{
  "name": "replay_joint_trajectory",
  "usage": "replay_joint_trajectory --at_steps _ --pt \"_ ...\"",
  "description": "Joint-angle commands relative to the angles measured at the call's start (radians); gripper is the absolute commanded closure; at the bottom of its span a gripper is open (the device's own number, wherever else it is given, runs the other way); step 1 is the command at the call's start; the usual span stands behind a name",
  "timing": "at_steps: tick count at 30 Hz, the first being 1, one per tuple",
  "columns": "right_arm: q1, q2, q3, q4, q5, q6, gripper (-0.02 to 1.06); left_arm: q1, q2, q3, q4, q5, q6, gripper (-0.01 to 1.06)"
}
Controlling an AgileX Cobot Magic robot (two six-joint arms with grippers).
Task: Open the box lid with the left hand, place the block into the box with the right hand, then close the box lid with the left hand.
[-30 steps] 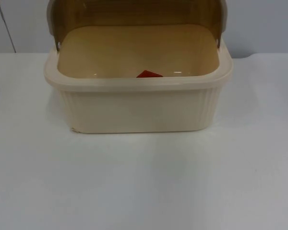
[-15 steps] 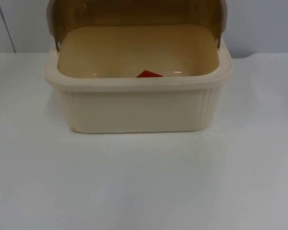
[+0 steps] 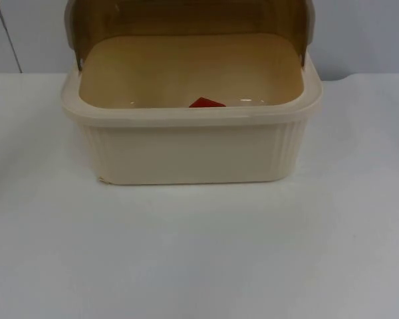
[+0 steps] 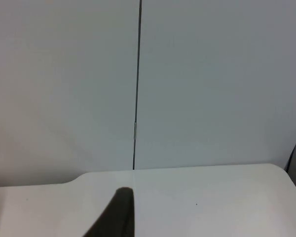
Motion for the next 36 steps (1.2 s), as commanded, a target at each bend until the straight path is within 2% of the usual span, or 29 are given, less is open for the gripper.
replay_joint_trajectory --at_steps 1,2,3,5,10,14,16,20,23,36 --pt "-0.002 -0.006 0.004 -0.002 0.0 0.003 0.01 -0.004 0.003 -0.007 -0.046 0.018 0.0 0.73" --pt "-0.002 -0.006 0.004 -0.002 0.0 0.003 0.01 -0.004 0.003 -0.007 -0.046 0.018 0.0 0.73" --pt "-0.002 -0.006 0.004 -0.002 0.0 0.003 0.01 -0.001 0.005 -0.007 -0.056 0.019 0.0 0.86" --pt "-0.002 -0.006 0.004 -0.002 0.0 0.003 0.01 0.002 0.006 -0.007 -0.056 0.021 0.0 1.06" --pt "-0.002 -0.006 0.004 -0.002 0.0 0.003 0.01 0.004 0.017 -0.007 -0.106 0.032 0.012 1.05" --pt "-0.002 -0.006 0.004 -0.002 0.0 0.003 0.01 0.028 0.047 -0.005 -0.321 0.056 0.196 1.05" --pt "-0.002 -0.006 0.004 -0.002 0.0 0.003 0.01 0.033 0.048 -0.005 -0.334 0.056 0.21 1.05" --pt "-0.002 -0.006 0.004 -0.002 0.0 0.003 0.01 0.062 0.068 -0.005 -0.418 0.126 0.282 1.05" --pt "-0.002 -0.006 0.004 -0.002 0.0 0.003 0.01 0.08 0.068 0.005 -0.482 0.143 0.316 1.05" --pt "-0.002 -0.006 0.004 -0.002 0.0 0.003 0.01 0.083 0.068 0.044 -0.574 0.203 0.37 1.05"
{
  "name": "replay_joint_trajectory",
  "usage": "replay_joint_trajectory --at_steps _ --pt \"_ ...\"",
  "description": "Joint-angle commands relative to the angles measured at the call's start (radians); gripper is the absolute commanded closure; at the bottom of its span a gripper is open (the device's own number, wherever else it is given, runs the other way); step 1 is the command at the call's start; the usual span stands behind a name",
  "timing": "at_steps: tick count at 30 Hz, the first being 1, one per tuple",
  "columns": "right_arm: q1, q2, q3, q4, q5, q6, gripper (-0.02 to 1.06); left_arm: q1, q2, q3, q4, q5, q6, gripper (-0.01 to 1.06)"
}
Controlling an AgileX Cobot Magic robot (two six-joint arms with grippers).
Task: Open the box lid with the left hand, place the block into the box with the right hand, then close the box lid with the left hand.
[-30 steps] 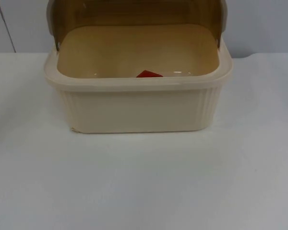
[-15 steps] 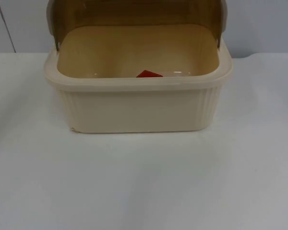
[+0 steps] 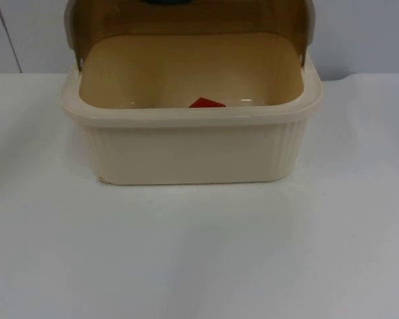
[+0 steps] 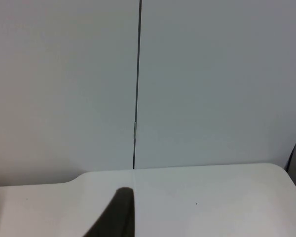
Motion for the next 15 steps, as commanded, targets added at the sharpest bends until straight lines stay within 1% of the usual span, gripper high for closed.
replay_joint_trajectory --at_steps 1,3,8,10,11,12,13,15 --pt "-0.002 -0.006 0.004 -0.002 -0.002 0.003 0.01 -0.003 -0.001 0.011 -0.025 0.048 0.01 1.05" --pt "-0.002 -0.006 0.004 -0.002 -0.002 0.003 0.01 -0.003 -0.001 0.011 -0.025 0.055 0.007 1.05" --pt "-0.002 -0.006 0.004 -0.002 0.005 0.003 0.01 -0.012 -0.003 0.011 -0.019 0.114 -0.011 1.05" --pt "-0.002 -0.006 0.004 -0.002 0.014 0.003 0.01 -0.028 -0.01 0.03 -0.016 0.119 -0.015 1.05" --pt "-0.002 -0.006 0.004 -0.002 0.016 0.003 0.01 -0.031 -0.013 0.04 -0.016 0.112 -0.015 1.05" --pt "-0.002 -0.006 0.004 -0.002 0.018 0.003 0.01 -0.045 -0.023 0.075 -0.01 0.086 -0.015 1.05" --pt "-0.002 -0.006 0.004 -0.002 0.018 0.003 0.01 -0.045 -0.023 0.075 -0.01 0.086 -0.015 1.05" --pt "-0.002 -0.006 0.004 -0.002 0.029 0.003 0.01 -0.065 -0.053 0.16 0.023 0.03 -0.015 1.05"
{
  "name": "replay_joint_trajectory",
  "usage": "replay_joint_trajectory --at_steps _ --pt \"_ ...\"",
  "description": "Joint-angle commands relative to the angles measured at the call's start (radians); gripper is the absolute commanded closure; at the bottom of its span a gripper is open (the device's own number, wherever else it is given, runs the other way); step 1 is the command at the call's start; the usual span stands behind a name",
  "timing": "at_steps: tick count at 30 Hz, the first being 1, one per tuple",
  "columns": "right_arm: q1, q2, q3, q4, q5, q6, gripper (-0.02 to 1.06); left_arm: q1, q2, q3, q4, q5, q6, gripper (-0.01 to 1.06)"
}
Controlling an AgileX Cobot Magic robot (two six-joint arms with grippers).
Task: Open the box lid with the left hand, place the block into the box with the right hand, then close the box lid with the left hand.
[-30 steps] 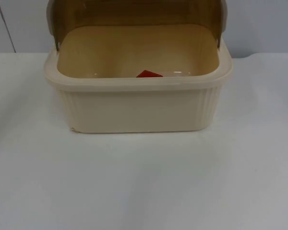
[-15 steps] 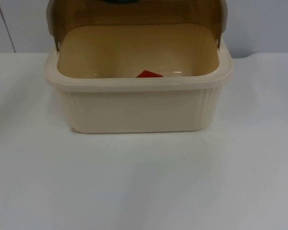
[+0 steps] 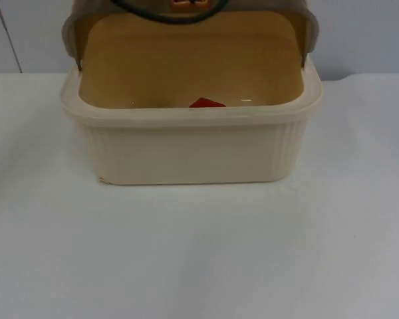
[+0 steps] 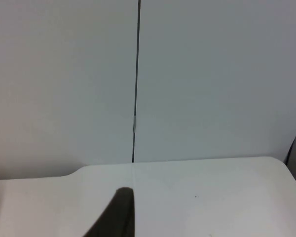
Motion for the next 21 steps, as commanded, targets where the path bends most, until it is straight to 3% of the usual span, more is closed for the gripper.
replay_joint_trajectory --at_steps 1,3,7,8,11,13,14,18,21 --pt "-0.002 -0.006 0.004 -0.002 0.011 0.003 0.01 -0.023 -0.018 0.095 0.036 -0.034 -0.014 1.05" --pt "-0.002 -0.006 0.004 -0.002 0.013 0.003 0.01 -0.032 -0.035 0.139 0.038 -0.07 -0.014 1.05" --pt "-0.002 -0.006 0.004 -0.002 0.018 0.003 0.01 -0.071 -0.111 0.365 0.071 -0.3 -0.027 1.05" --pt "-0.002 -0.006 0.004 -0.002 0.018 0.003 0.01 -0.071 -0.111 0.365 0.071 -0.3 -0.027 1.05" --pt "-0.002 -0.006 0.004 -0.002 0.018 0.012 0.01 -0.1 -0.147 0.514 0.088 -0.46 -0.039 1.05" --pt "-0.002 -0.006 0.004 -0.002 0.018 0.019 0.01 -0.106 -0.158 0.56 0.088 -0.498 -0.041 1.05" --pt "-0.002 -0.006 0.004 0.0 0.018 0.018 0.01 -0.112 -0.171 0.622 0.088 -0.562 -0.041 1.05" --pt "-0.002 -0.006 0.004 0.003 0.02 0.018 0.01 -0.121 -0.219 0.67 0.076 -0.552 -0.067 1.05" --pt "-0.002 -0.006 0.004 0.003 0.02 0.018 0.01 -0.124 -0.308 0.67 0.01 -0.486 -0.16 1.05"
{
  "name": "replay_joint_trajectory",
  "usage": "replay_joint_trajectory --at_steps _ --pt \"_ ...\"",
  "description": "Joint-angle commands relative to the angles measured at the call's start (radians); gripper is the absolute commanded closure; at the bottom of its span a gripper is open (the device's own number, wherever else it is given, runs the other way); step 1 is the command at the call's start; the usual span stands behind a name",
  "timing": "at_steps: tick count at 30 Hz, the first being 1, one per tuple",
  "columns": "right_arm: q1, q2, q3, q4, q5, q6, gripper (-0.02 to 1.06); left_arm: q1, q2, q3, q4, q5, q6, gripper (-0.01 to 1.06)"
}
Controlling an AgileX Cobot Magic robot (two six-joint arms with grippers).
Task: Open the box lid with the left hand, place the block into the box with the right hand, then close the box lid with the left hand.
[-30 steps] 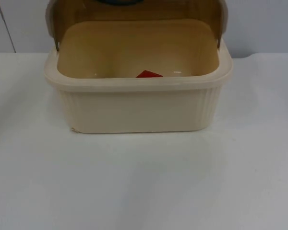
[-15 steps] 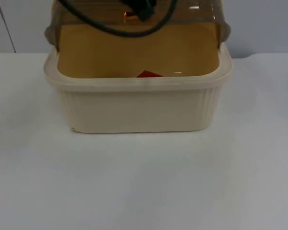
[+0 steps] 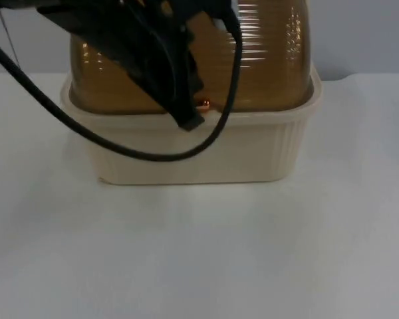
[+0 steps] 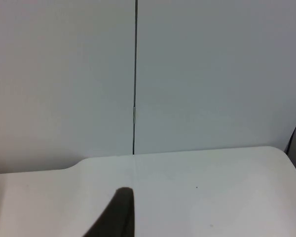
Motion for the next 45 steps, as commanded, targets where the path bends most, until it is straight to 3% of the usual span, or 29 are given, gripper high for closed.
replay_joint_trajectory --at_steps 1,2,6,12,16,17,21,27,33,35,36,38,39,40,41,45 --pt "-0.002 -0.006 0.004 0.003 -0.002 0.004 0.01 -0.007 -0.093 0.004 -0.052 0.033 -0.121 1.05" --pt "-0.002 -0.006 0.004 0.003 -0.002 0.004 0.01 -0.007 -0.093 0.004 -0.052 0.033 -0.121 1.05" --pt "-0.002 -0.006 0.004 0.003 -0.002 0.004 0.01 0.027 -0.214 0.004 -0.043 0.061 -0.326 1.05" --pt "-0.002 -0.006 0.004 0.005 -0.002 0.004 0.01 0.134 -0.304 0.004 -0.043 0.056 -0.388 1.05" --pt "-0.002 -0.006 0.004 0.005 -0.002 0.004 0.01 0.283 -0.376 0.004 -0.045 0.056 -0.492 1.05" --pt "-0.002 -0.006 0.004 0.005 -0.002 0.004 0.01 0.283 -0.376 0.004 -0.045 0.056 -0.492 1.05" --pt "-0.002 -0.006 0.004 0.005 -0.002 0.004 0.01 0.45 -0.444 0.004 -0.049 0.056 -0.602 1.05" --pt "-0.002 -0.006 0.004 0.005 -0.002 0.004 0.01 0.565 -0.492 0.004 -0.051 0.061 -0.622 1.05" --pt "-0.002 -0.006 0.004 0.005 -0.002 0.004 0.01 0.575 -0.501 0.004 -0.056 0.069 -0.622 1.05" --pt "-0.002 -0.006 0.004 0.005 0.0 0.004 0.01 0.573 -0.501 0.004 -0.077 0.077 -0.622 0.94" --pt "-0.002 -0.006 0.004 0.005 0.003 0.004 0.01 0.573 -0.501 0.004 -0.082 0.082 -0.62 0.81" --pt "-0.002 -0.006 0.004 0.005 0.009 0.004 0.01 0.573 -0.501 0.004 -0.092 0.08 -0.62 0.36" --pt "-0.002 -0.006 0.004 0.005 0.009 0.004 0.01 0.573 -0.501 0.004 -0.092 0.08 -0.62 0.36" --pt "-0.002 -0.006 0.004 0.005 0.013 0.004 0.01 0.573 -0.501 0.004 -0.098 0.071 -0.62 0.14" --pt "-0.002 -0.006 0.004 0.005 0.013 0.004 0.01 0.573 -0.501 0.004 -0.1 0.065 -0.622 0.0" --pt "-0.002 -0.006 0.004 0.005 0.015 0.014 0.01 0.573 -0.523 0.004 -0.098 0.065 -0.62 0.02"
